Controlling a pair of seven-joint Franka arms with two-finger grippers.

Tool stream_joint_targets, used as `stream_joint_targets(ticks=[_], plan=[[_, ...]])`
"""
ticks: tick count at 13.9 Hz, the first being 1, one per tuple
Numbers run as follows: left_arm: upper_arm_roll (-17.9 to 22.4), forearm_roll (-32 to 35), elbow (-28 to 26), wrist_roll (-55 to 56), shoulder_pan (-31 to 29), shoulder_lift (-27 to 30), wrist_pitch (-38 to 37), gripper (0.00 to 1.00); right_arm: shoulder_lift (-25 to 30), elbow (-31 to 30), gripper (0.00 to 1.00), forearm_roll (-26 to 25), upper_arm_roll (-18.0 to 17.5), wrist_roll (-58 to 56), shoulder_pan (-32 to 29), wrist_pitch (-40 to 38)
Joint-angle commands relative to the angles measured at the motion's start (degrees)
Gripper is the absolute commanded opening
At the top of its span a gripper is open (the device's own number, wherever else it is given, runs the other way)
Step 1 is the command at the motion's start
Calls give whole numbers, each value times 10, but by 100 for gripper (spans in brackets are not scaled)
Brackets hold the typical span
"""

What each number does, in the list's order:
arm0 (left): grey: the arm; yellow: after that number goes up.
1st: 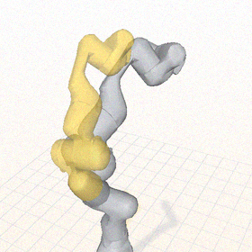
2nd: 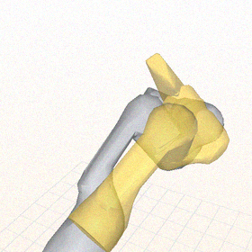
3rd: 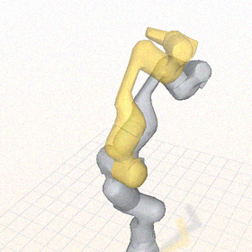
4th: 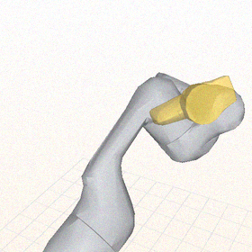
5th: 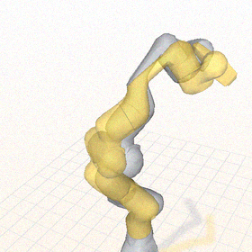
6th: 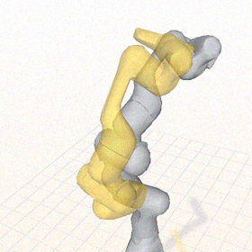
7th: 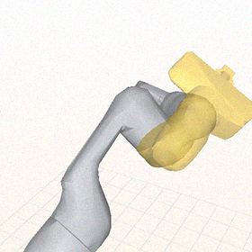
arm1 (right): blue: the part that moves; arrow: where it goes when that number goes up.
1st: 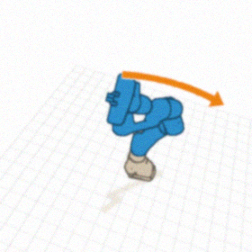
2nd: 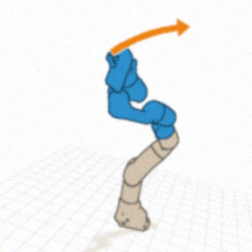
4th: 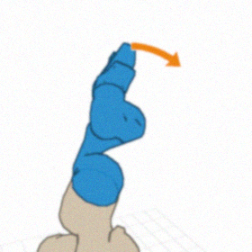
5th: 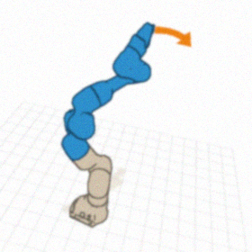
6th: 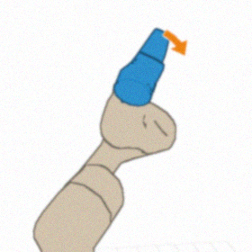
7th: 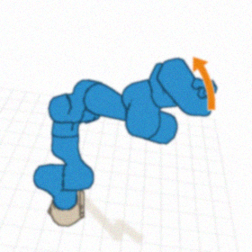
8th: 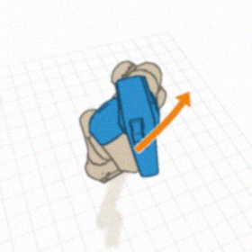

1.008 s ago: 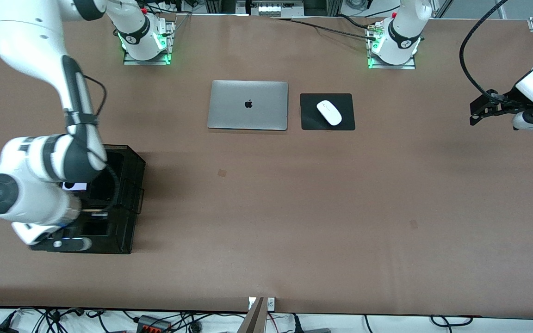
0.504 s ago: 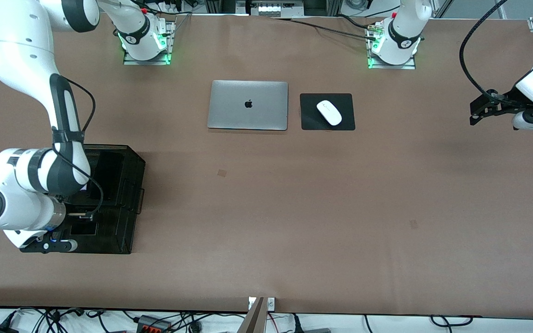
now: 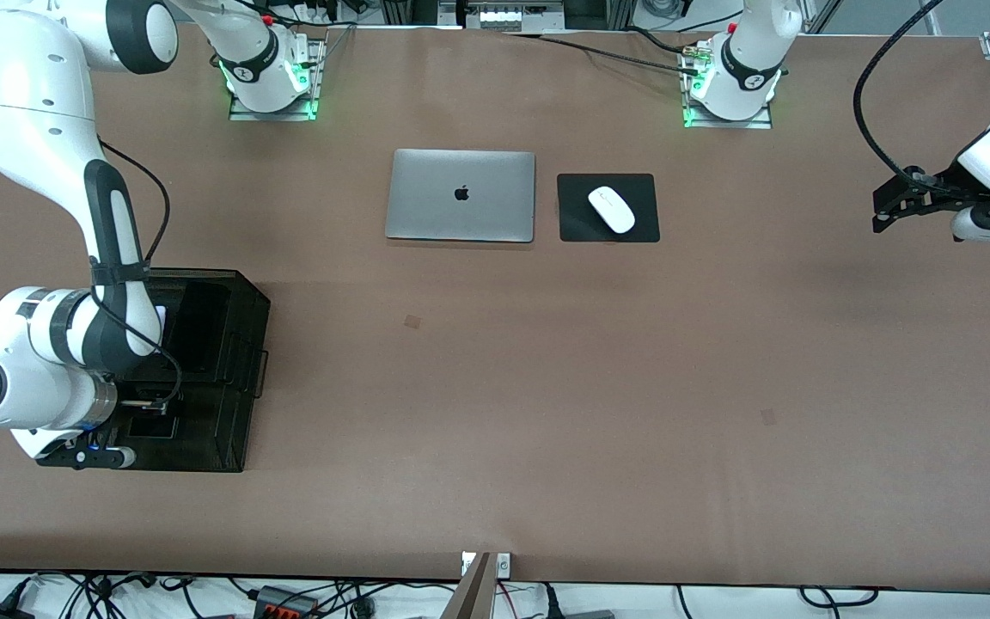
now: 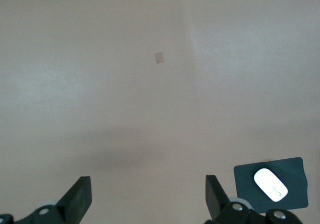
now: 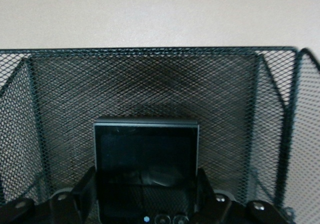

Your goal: Place phones with both arms

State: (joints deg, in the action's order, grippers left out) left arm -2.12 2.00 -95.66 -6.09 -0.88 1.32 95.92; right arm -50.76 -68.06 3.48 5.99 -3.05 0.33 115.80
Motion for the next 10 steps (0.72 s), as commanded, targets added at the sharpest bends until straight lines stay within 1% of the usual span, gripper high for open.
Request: stream_joint_targets(ticks=[1, 3, 7, 10], plan=[[0, -9, 10, -5, -2, 2, -16, 100, 28, 0, 100, 14, -12, -13, -4, 0], [0, -8, 10, -4, -2, 2, -16, 100, 51, 33, 100, 13, -14, -16, 0, -9], [0, -8, 10, -4, -2, 1, -20, 100, 109, 40, 100, 14, -17, -14, 1, -39], [0, -7, 17, -5, -3, 1, -25, 100, 153, 36, 100, 10, -16, -8, 2, -120]])
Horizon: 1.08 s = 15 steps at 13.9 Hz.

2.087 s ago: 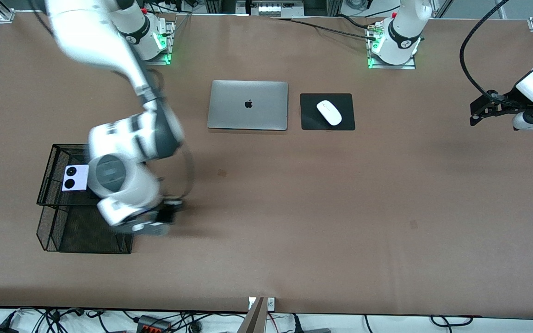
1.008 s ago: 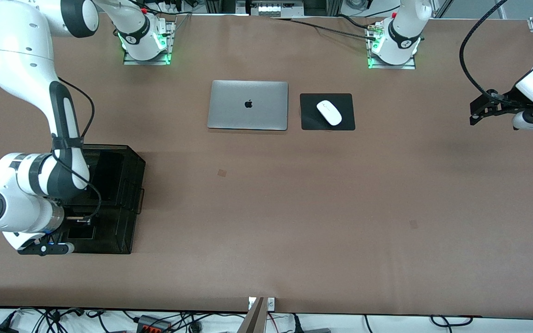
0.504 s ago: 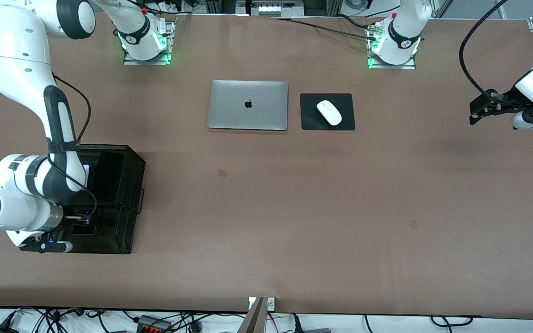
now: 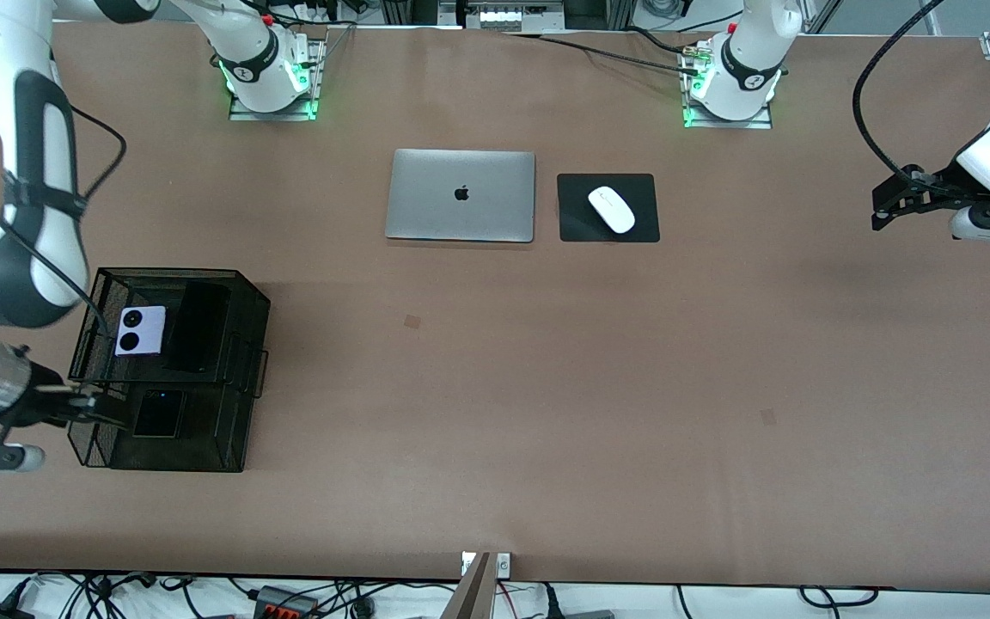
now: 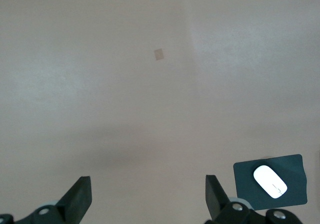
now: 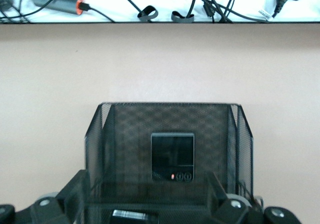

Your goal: Place phones with both arms

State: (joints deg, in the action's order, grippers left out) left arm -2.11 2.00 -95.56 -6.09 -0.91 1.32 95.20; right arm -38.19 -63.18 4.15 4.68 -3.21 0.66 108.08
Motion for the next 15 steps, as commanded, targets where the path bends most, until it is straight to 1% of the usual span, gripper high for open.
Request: stream_joint_targets(ticks=[1, 3, 7, 9, 12, 15], plan=[[0, -6, 17, -5, -1, 0, -18, 100, 38, -14, 100, 2, -3, -7, 0, -66], [0, -6, 17, -4, -1, 0, -18, 100, 70, -32, 100, -1, -1, -3, 3, -123], [0, -5, 17, -5, -1, 0, -19, 100, 164, -127, 100, -3, 1, -3, 2, -127], [0, -5, 17, -5, -1, 0, -19, 100, 187, -138, 100, -5, 1, -4, 2, -132], [0, -5, 17, -5, -1, 0, -19, 100, 202, -138, 100, -6, 2, -10, 2, -146], [0, -5, 17, -6, -1, 0, -19, 100, 246, -173, 100, -25, -4, 11, 3, -147]])
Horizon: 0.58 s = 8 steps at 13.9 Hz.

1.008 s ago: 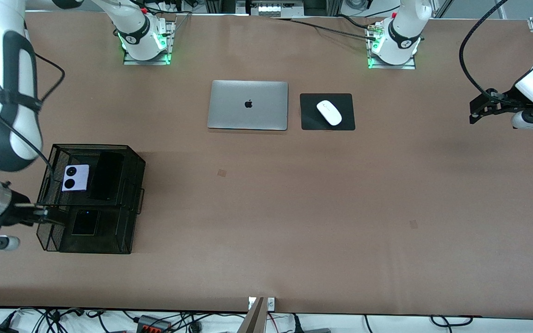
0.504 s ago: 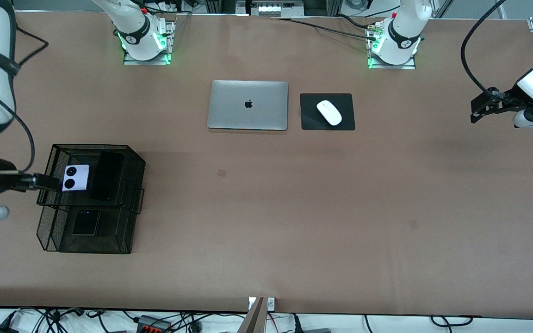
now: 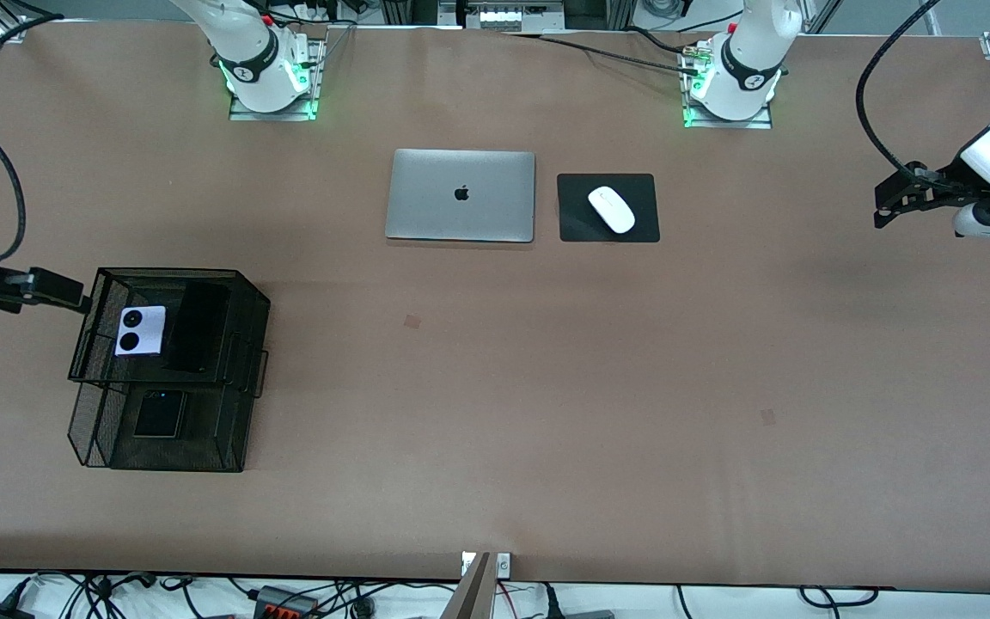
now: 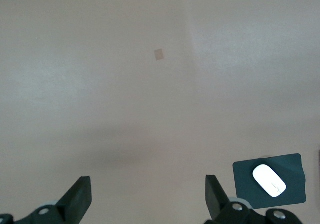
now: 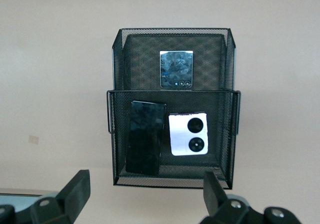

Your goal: Place phones with both arms

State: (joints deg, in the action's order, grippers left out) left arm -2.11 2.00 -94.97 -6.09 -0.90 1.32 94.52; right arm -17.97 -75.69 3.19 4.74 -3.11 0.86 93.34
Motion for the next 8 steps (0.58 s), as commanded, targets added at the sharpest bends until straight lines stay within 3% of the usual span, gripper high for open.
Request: stream_joint_targets(ticks=[1, 8], plan=[[0, -6, 11, -6, -2, 0, -12, 100, 55, -66, 100, -16, -4, 19, -1, -1], [0, -6, 11, -10, -4, 0, -12, 100, 133, -196, 100, -37, -3, 28, 2, 10]])
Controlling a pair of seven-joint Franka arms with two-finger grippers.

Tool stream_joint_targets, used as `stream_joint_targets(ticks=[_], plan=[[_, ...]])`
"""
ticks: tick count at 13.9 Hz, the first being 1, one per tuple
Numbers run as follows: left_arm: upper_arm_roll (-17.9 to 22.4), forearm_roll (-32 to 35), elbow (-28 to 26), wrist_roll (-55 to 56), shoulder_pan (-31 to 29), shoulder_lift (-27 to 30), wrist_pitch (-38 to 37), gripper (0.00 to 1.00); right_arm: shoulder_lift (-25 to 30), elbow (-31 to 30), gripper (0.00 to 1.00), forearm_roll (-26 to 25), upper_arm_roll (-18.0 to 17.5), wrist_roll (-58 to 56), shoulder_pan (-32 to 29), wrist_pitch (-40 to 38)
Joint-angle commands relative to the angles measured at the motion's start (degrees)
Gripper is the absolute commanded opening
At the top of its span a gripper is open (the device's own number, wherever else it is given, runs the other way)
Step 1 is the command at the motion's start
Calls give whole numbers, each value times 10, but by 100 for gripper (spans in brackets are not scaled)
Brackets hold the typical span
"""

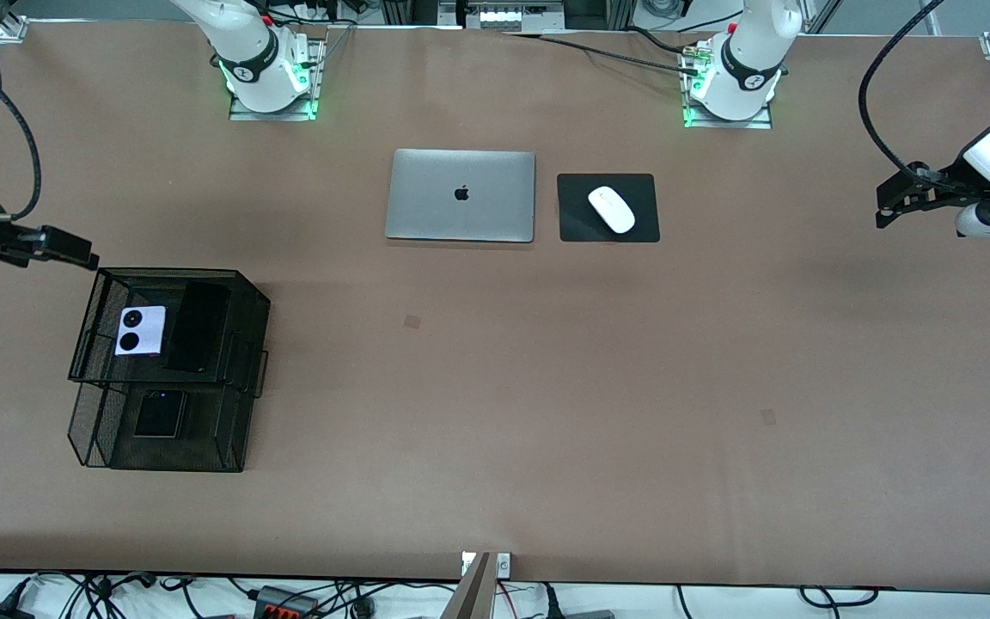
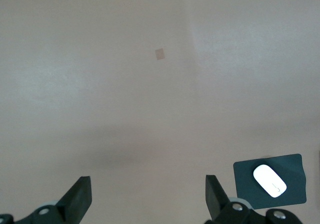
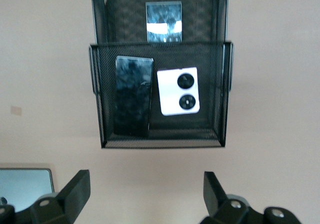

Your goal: Place phones with both arms

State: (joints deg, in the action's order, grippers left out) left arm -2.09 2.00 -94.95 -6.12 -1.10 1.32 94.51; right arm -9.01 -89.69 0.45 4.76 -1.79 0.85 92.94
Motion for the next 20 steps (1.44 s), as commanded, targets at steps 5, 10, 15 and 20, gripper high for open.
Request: stream_joint_targets(ticks=[5, 10, 15, 20], plan=[[0, -7, 23, -11, -4, -10, -13, 100, 94, -130, 100, -10, -4, 14, 2, 88], [0, -7, 23, -11, -3, -10, -13, 100, 89, -104, 100, -8, -4, 2, 1, 59], [0, -7, 24, -10, -3, -10, -19, 100, 91, -96, 100, -8, -10, 8, 7, 49], [0, -7, 24, -10, -2, -10, -19, 100, 91, -96, 100, -8, -12, 4, 6, 43]])
